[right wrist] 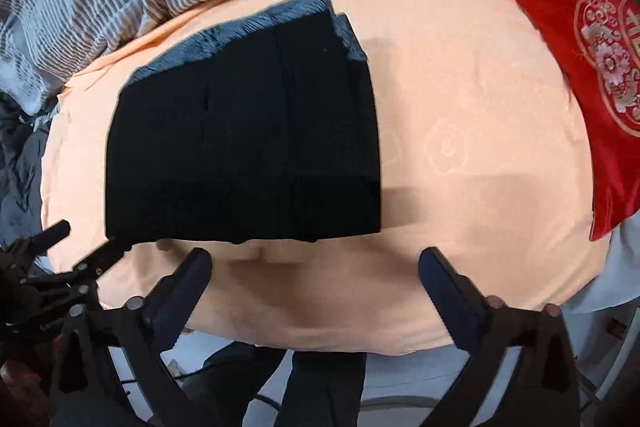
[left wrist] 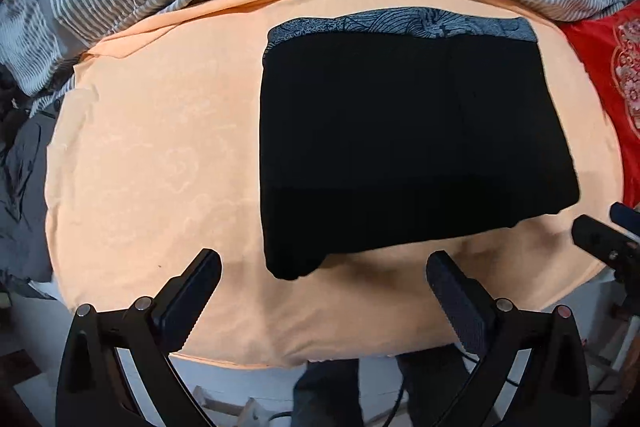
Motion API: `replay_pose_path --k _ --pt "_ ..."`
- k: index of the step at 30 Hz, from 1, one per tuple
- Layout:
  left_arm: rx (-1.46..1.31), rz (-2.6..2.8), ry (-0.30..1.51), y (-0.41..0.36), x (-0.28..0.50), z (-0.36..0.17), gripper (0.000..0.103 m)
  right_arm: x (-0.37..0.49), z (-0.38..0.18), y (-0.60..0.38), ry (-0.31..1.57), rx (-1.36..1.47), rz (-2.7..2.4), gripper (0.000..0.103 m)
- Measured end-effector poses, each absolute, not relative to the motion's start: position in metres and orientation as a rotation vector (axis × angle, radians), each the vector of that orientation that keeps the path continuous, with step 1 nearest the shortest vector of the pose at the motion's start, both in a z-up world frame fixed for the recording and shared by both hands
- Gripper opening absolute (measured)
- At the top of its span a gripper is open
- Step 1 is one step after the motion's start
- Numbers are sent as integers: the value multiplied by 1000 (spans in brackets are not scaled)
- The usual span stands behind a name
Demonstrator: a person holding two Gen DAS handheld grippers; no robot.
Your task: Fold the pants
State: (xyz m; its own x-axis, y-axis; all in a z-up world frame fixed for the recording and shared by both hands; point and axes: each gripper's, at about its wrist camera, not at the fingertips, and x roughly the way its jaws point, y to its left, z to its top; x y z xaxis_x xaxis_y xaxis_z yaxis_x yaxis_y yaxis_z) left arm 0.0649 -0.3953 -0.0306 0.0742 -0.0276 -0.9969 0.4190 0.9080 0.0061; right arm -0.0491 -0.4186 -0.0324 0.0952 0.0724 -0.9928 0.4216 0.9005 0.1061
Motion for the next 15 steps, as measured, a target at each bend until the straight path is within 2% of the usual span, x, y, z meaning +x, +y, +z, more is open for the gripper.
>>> replay_pose_path --k 15 --pt "359 -344 1448 -394 53 -23 103 -50 -27 -397 1460 432 -299 103"
